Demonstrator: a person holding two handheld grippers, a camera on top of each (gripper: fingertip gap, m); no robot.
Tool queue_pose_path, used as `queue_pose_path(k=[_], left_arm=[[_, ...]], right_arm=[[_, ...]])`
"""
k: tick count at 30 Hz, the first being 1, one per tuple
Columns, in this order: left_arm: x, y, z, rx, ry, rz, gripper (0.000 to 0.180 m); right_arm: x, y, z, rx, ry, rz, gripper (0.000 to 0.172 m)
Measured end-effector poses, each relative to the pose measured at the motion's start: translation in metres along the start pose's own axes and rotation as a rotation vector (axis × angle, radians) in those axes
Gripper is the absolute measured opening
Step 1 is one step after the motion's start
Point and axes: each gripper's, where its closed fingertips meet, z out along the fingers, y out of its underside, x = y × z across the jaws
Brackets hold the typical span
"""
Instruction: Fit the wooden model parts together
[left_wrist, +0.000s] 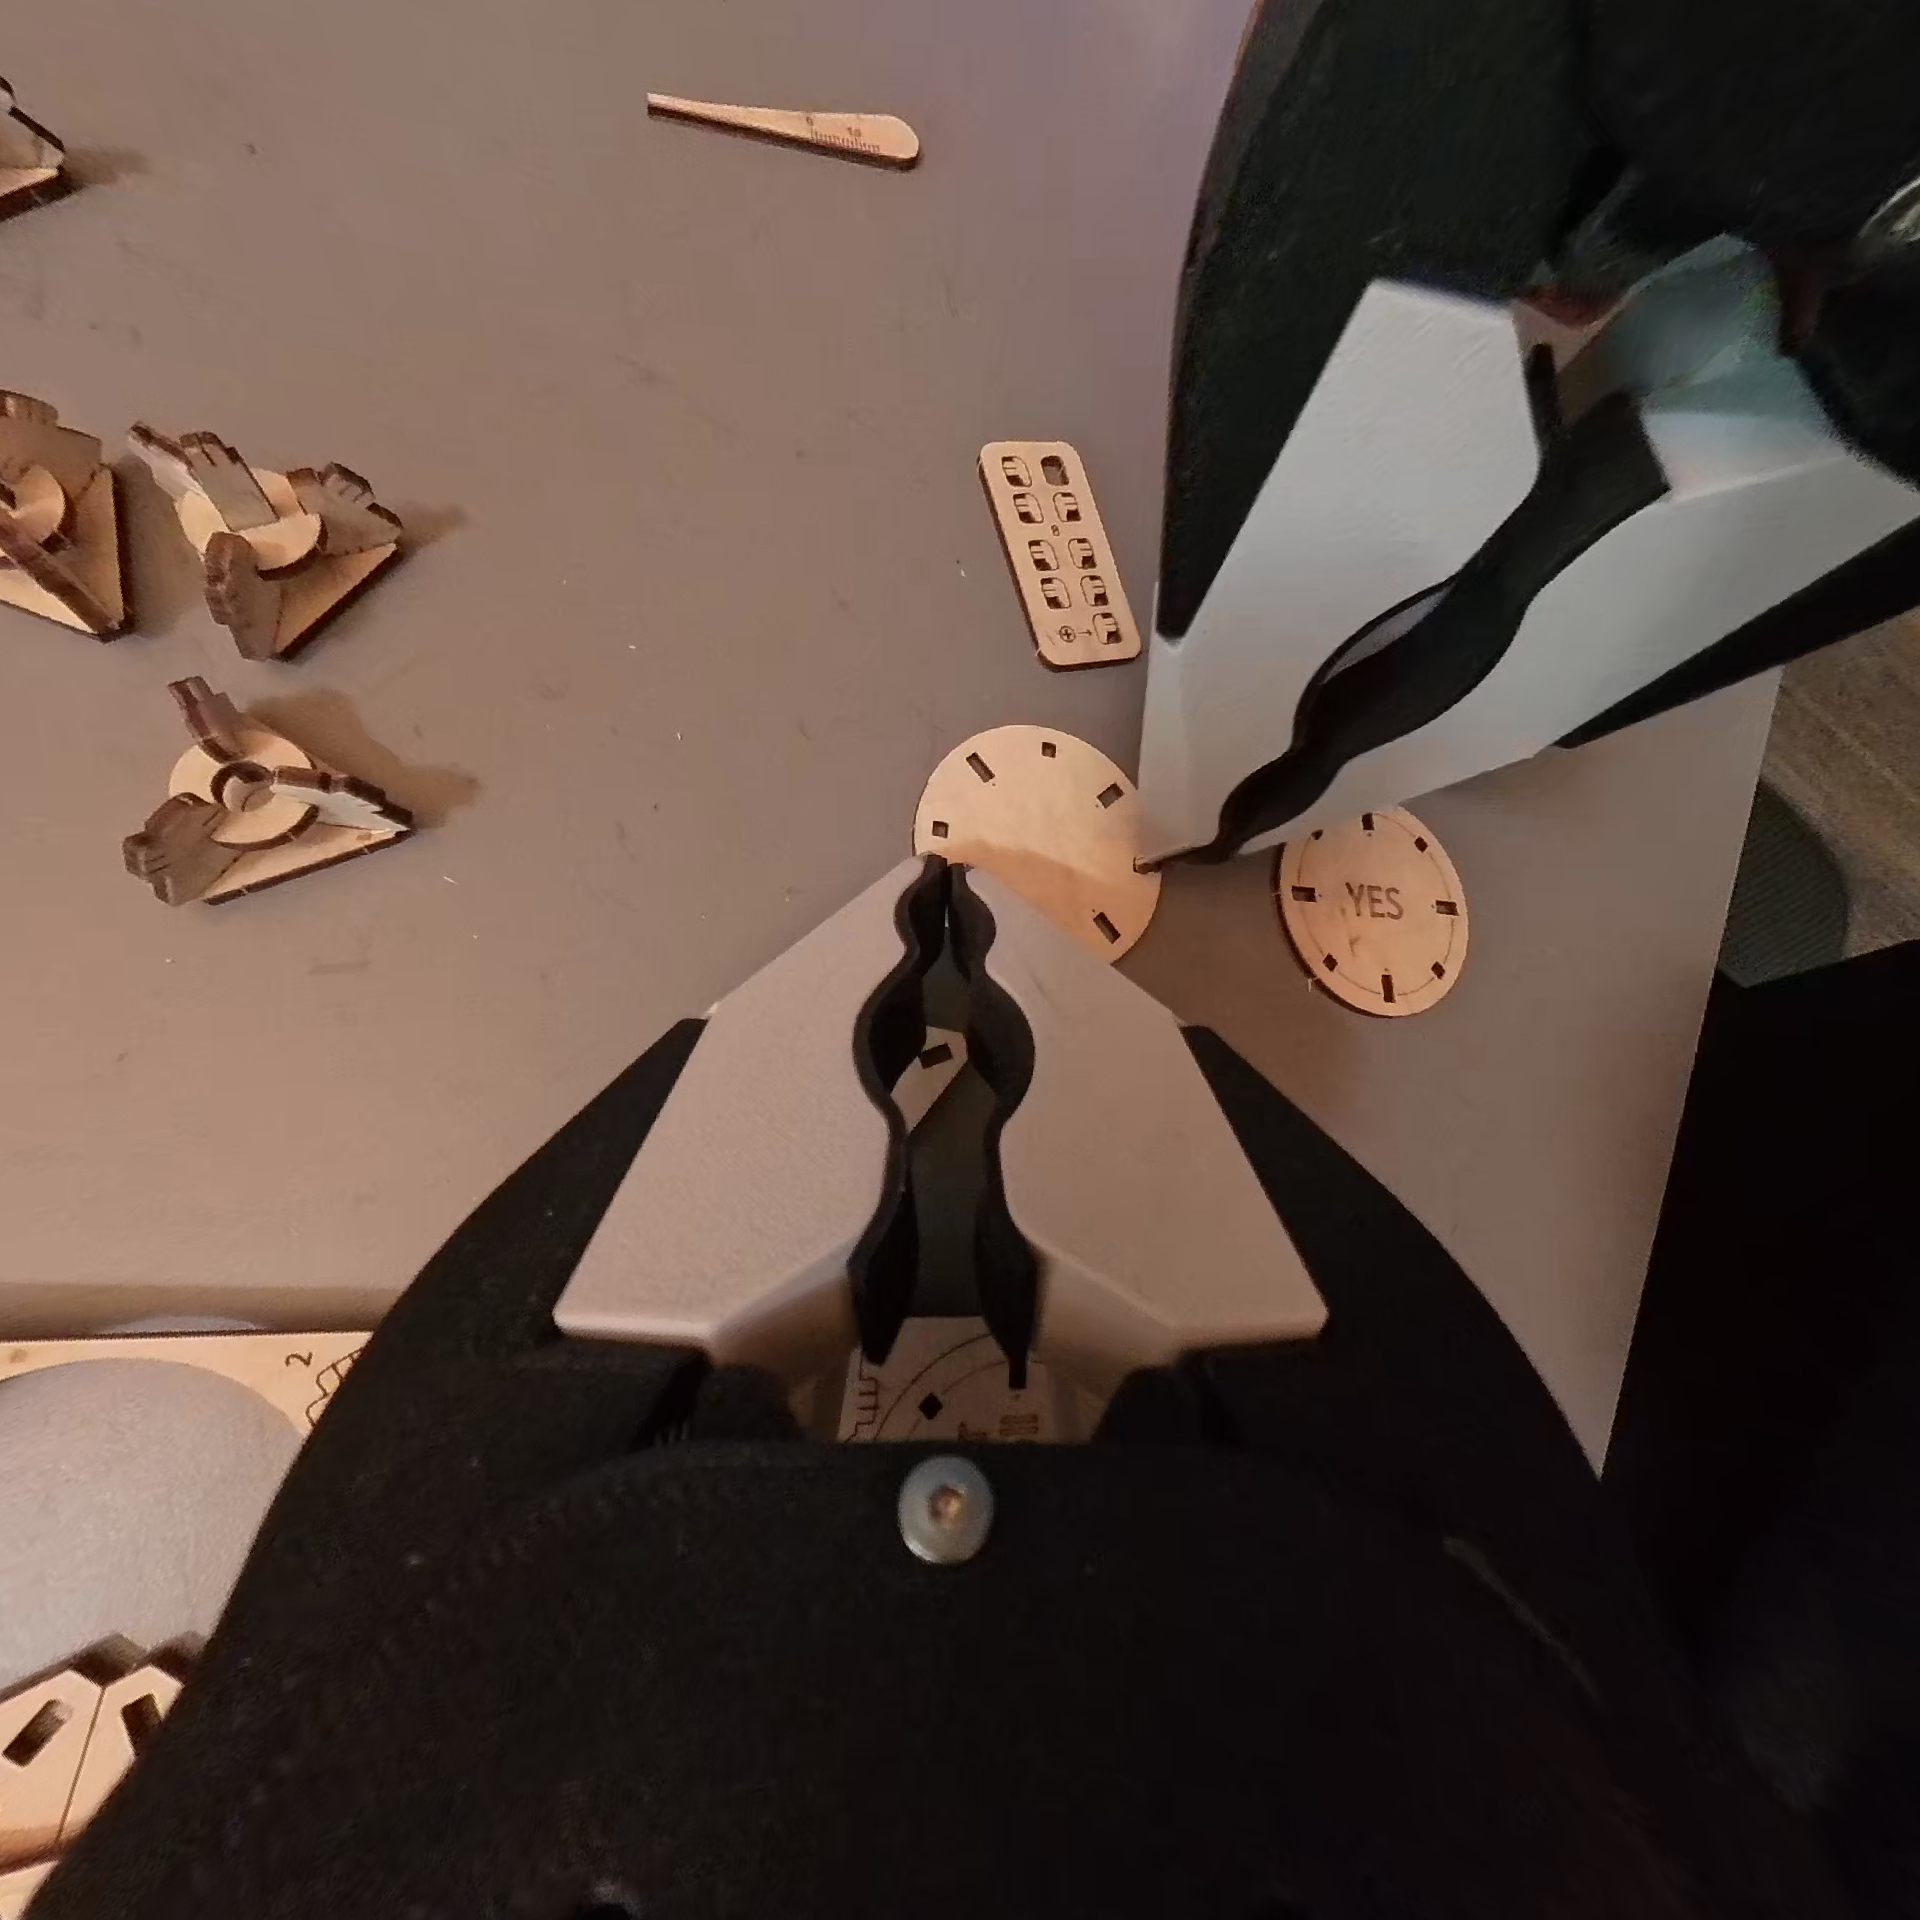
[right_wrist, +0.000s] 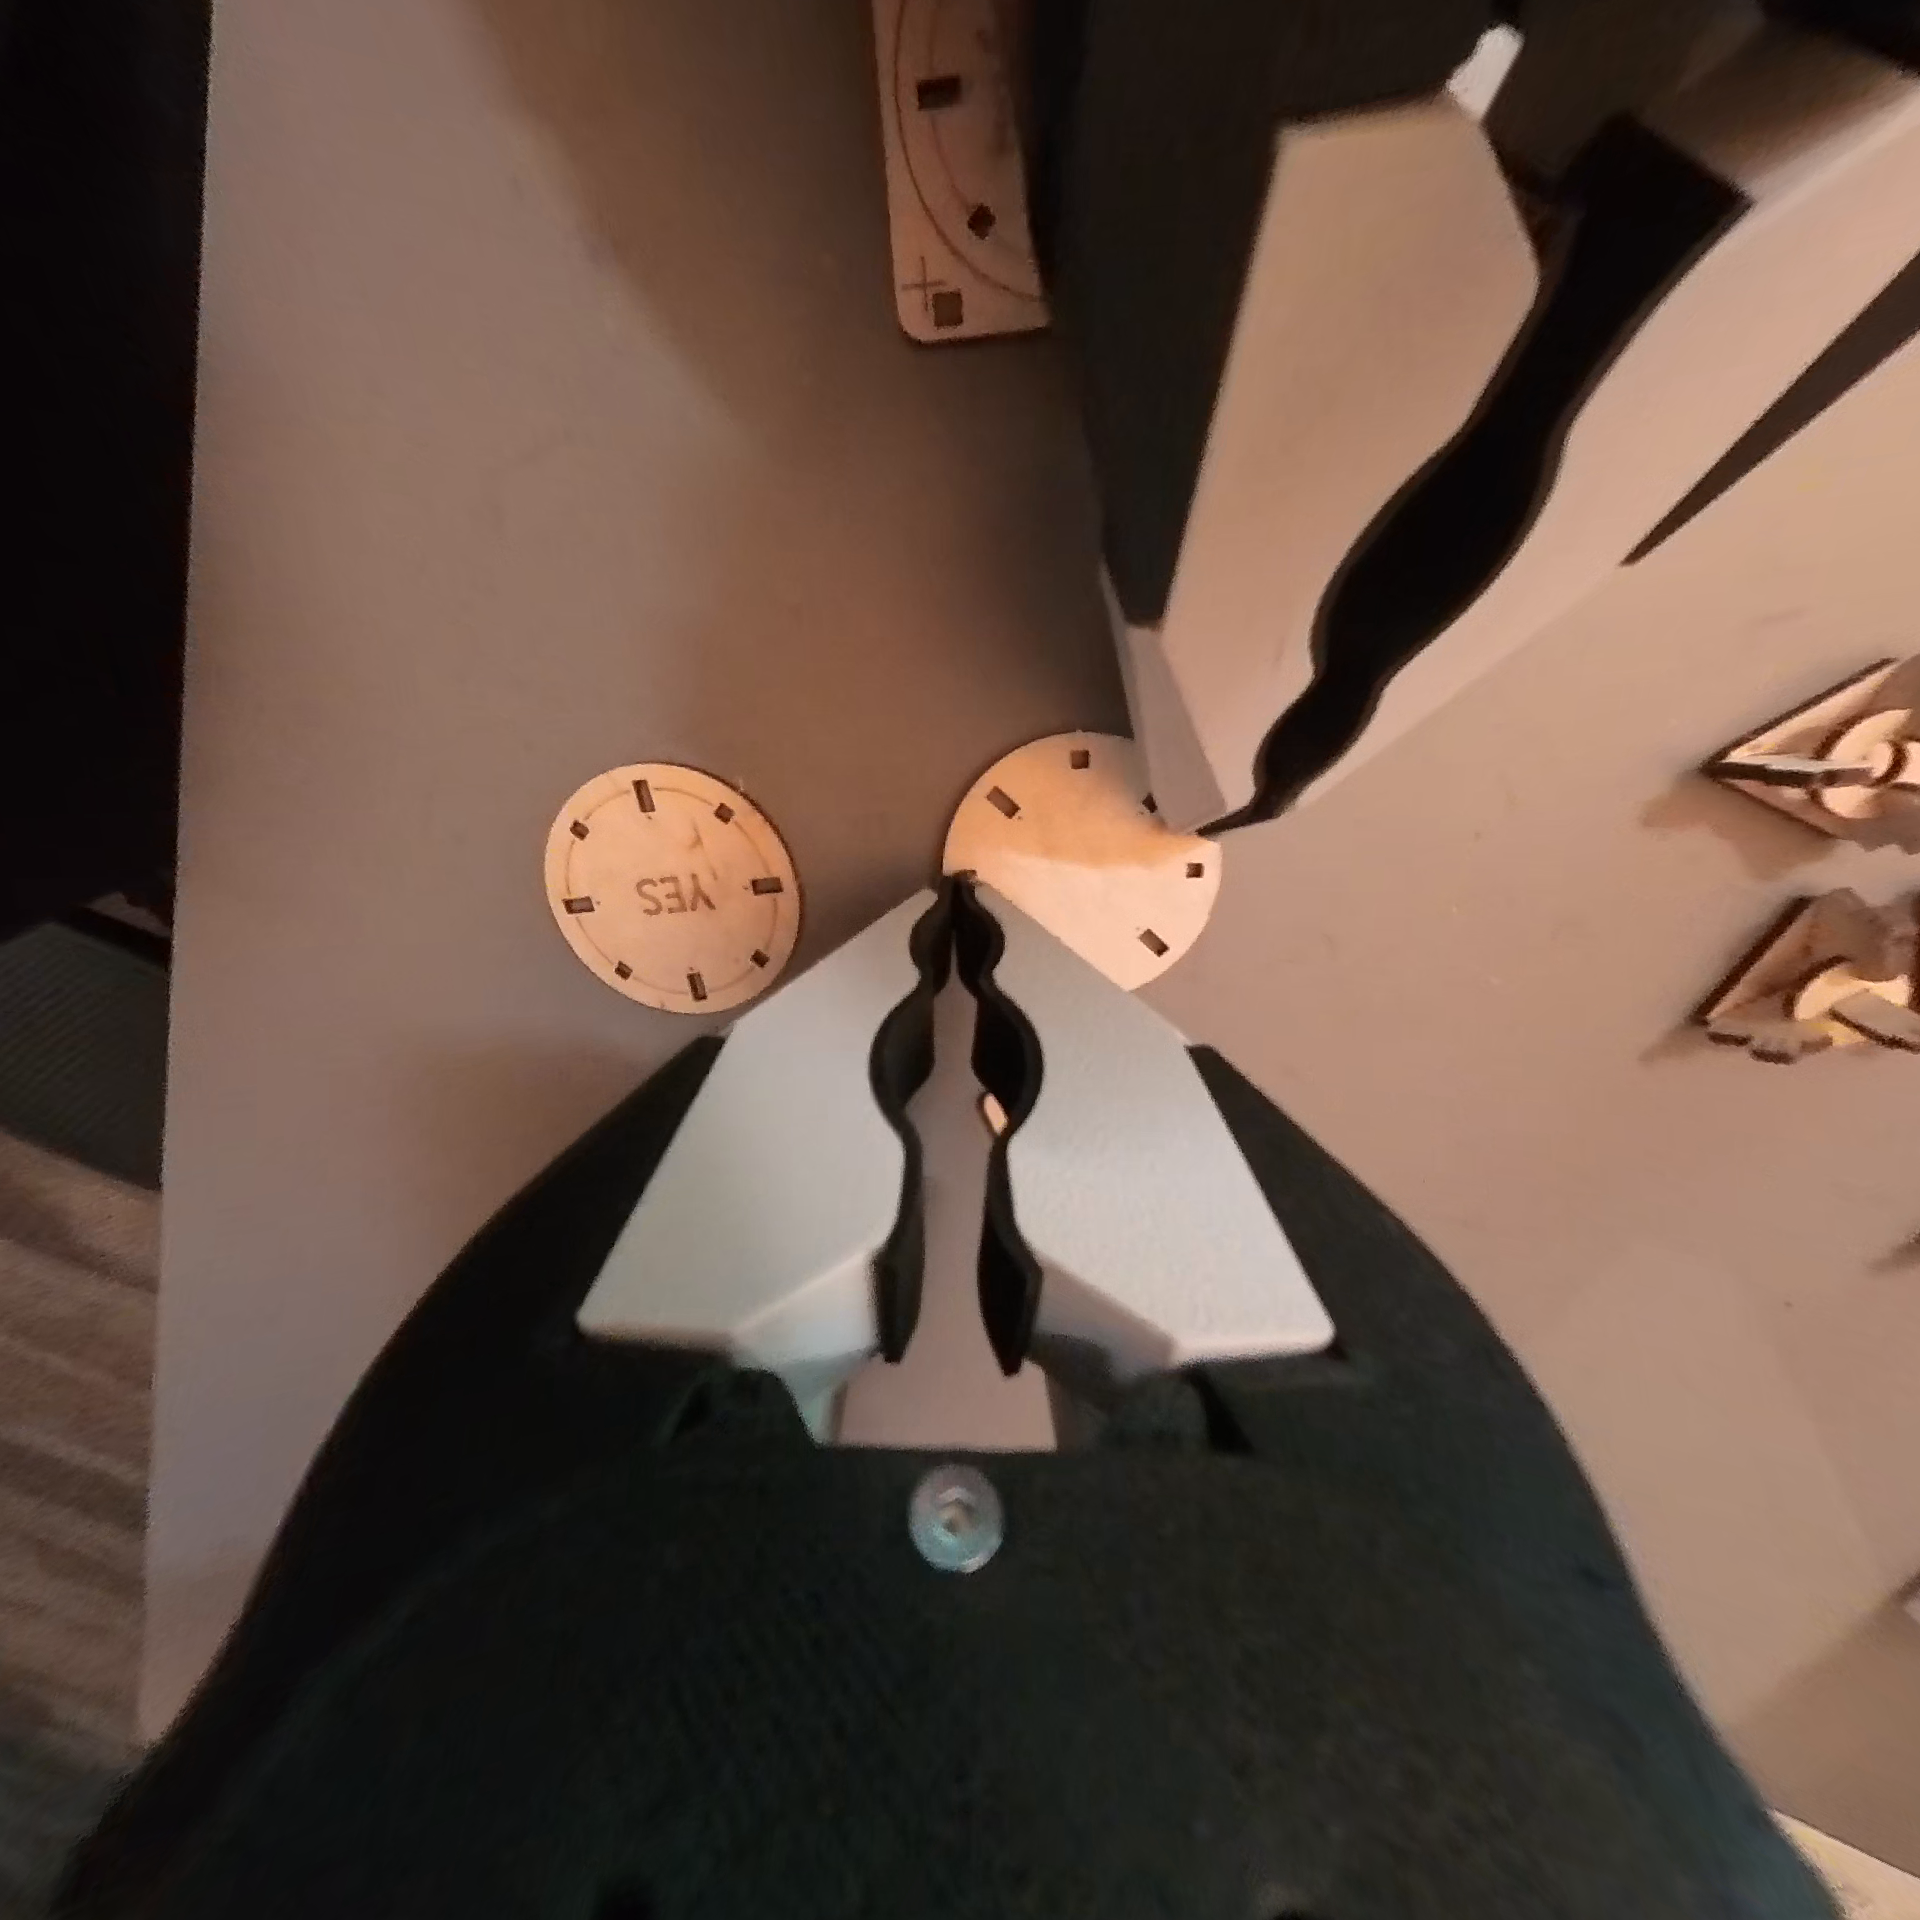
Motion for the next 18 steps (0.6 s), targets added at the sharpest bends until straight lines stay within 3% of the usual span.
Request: queue_pose_path(k=[1,18], left_arm=[[0.0,0.0,0.0,0.0,0.0,0.0,0.0],[0.0001,0.0001,-0.0001,0.001,0.009,-0.009,0.0]], right_arm=[[0.0,0.0001,-0.0001,-0.007,-0.011,0.003,0.0],[0.0007,-0.0002,0.003,-0.005,-0.052,-0.006,0.0]])
